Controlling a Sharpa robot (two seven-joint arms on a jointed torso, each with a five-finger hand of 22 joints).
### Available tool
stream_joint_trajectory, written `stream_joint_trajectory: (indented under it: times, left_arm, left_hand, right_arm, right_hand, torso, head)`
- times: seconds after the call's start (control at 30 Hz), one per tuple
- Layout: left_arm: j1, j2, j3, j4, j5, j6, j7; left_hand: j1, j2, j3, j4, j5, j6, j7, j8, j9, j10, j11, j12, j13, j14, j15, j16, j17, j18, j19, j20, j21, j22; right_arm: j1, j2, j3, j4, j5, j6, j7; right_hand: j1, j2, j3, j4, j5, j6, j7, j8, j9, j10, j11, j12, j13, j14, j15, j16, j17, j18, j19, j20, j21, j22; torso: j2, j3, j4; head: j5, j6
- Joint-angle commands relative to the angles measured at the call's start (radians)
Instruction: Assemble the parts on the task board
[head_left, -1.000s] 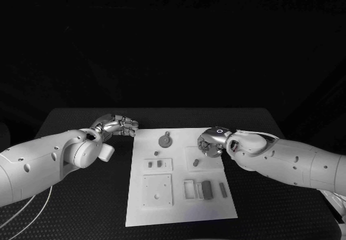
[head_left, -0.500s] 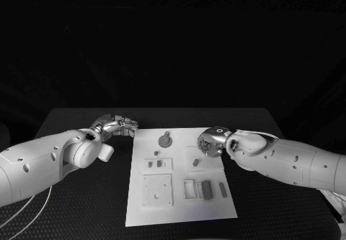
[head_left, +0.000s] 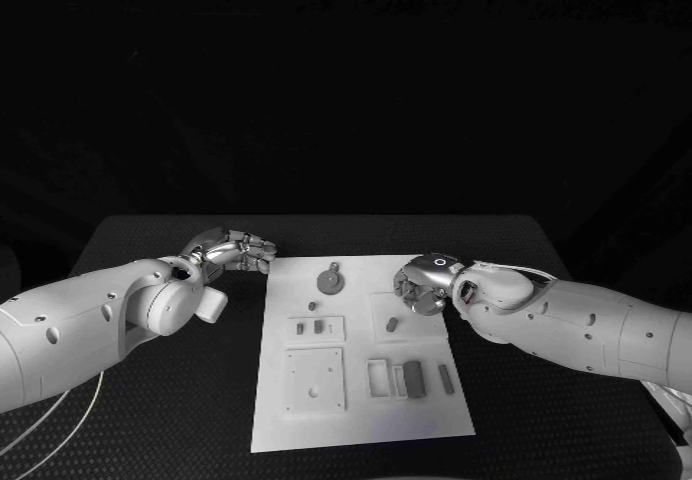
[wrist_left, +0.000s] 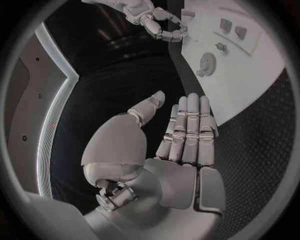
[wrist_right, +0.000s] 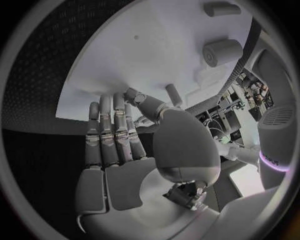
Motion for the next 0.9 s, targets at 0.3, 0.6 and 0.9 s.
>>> stream_joint_trajectory:
  times: [0.3, 0.6, 0.9]
  left_arm:
    - [0.001, -0.001, 0.001, 0.002, -0.004, 0.018, 0.001]
    - [0.001, -0.003, 0.001, 0.002, -0.007, 0.017, 0.001]
    - [0.001, -0.003, 0.001, 0.001, -0.008, 0.013, -0.001]
  left_hand:
    - [-0.003, -0.006, -0.004, -0.002, 0.001, -0.007, 0.0, -0.003, -0.001, -0.006, -0.001, -0.005, 0.002, 0.006, 0.001, -0.006, 0.003, -0.007, 0.0, 0.003, 0.001, -0.003]
    - [-0.001, -0.006, -0.005, -0.002, 0.001, -0.007, -0.001, -0.002, 0.0, -0.005, -0.002, -0.004, 0.003, 0.01, 0.0, -0.006, 0.007, -0.006, 0.004, 0.002, 0.003, -0.004]
    - [0.001, -0.006, -0.005, -0.002, 0.001, -0.007, -0.001, -0.001, 0.0, -0.006, -0.002, -0.004, 0.004, 0.014, -0.002, -0.006, 0.012, -0.005, 0.008, 0.001, 0.004, -0.005]
  right_arm:
    - [-0.017, 0.003, -0.007, 0.002, -0.012, 0.022, -0.001]
    - [-0.028, -0.002, -0.007, 0.009, -0.041, 0.012, -0.029]
    - [-0.029, -0.002, -0.007, 0.013, -0.048, -0.011, -0.039]
  right_hand:
    - [0.001, 0.013, -0.004, 0.0, -0.003, 0.031, -0.017, 0.016, 0.012, 0.051, -0.007, -0.107, -0.339, 0.028, -0.018, 0.006, 0.026, 0.002, 0.025, -0.003, 0.006, 0.018]
    - [-0.007, 0.06, -0.004, -0.001, -0.003, 0.098, -0.046, 0.048, 0.035, 0.125, -0.044, -0.074, -0.305, 0.103, -0.054, 0.04, 0.069, 0.021, 0.102, -0.016, 0.04, 0.022]
    - [0.005, 0.061, -0.001, -0.003, -0.003, 0.106, -0.05, 0.05, 0.042, 0.135, -0.049, -0.073, -0.295, 0.116, -0.06, 0.041, 0.084, 0.021, 0.117, -0.023, 0.047, 0.022]
  torso:
    - [0.0, -0.0006, 0.0003]
    - [0.0, -0.0001, 0.0002]
    - [0.0, 0.0004, -0.0001]
  head:
    - [0.0, -0.002]
    - [0.0, -0.004]
    - [-0.001, -0.003]
